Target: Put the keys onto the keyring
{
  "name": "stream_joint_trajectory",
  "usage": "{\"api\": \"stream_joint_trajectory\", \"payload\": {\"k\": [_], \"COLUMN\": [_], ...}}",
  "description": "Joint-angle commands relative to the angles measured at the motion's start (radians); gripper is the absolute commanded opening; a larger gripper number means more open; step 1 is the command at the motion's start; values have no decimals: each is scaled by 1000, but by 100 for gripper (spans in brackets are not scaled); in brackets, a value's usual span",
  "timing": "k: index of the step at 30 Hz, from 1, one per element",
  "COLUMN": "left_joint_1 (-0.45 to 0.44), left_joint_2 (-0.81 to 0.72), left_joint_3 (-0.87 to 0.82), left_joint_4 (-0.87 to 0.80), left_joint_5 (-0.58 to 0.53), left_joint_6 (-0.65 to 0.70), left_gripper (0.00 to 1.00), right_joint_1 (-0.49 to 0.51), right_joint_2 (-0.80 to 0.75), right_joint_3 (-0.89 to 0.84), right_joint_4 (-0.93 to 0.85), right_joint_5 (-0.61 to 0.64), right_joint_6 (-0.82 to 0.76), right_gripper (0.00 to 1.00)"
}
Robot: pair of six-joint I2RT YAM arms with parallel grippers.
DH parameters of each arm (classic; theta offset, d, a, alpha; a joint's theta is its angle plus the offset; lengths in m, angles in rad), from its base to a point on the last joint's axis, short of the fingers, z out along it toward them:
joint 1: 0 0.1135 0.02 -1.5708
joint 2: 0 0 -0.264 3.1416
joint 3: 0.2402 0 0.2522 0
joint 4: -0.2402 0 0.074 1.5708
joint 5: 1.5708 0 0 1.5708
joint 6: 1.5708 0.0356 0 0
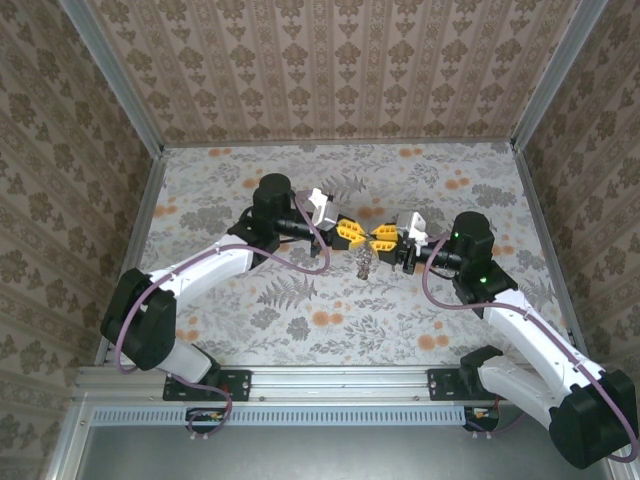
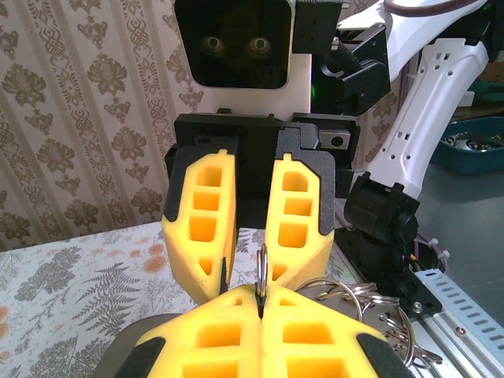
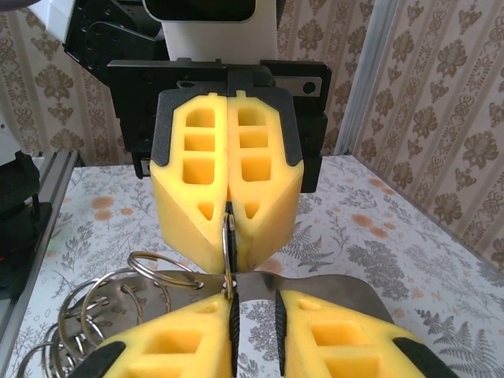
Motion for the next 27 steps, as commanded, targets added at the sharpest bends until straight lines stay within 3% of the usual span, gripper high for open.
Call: {"api": "stream_joint_trajectory", "payload": {"k": [1, 10, 14, 21, 27], "left_joint_1": [-11, -16, -13, -12, -10], "left_joint_2": [-20, -20, -11, 7, 12], "left_joint_3": [1, -1, -5, -9, -12], "left_joint_4": [5, -45, -54, -19, -22], "left_joint_5": [11, -27, -39, -28, -31], "left_joint_6": [26, 69, 79, 61, 71], "left_gripper": [0, 0, 0, 0, 0], "right_joint_1": [7, 7, 6, 6, 6], "right_joint_2": [-18, -23, -27, -25, -15], "right_joint_3": [22, 18, 18, 20, 23], "right_joint_4": [42, 40, 11, 8, 6], "right_joint_5": [-28, -46, -39, -28, -44], "right_joint_6": [15, 17, -2, -3, -2], "right_gripper": [24, 19, 5, 19, 19]}}
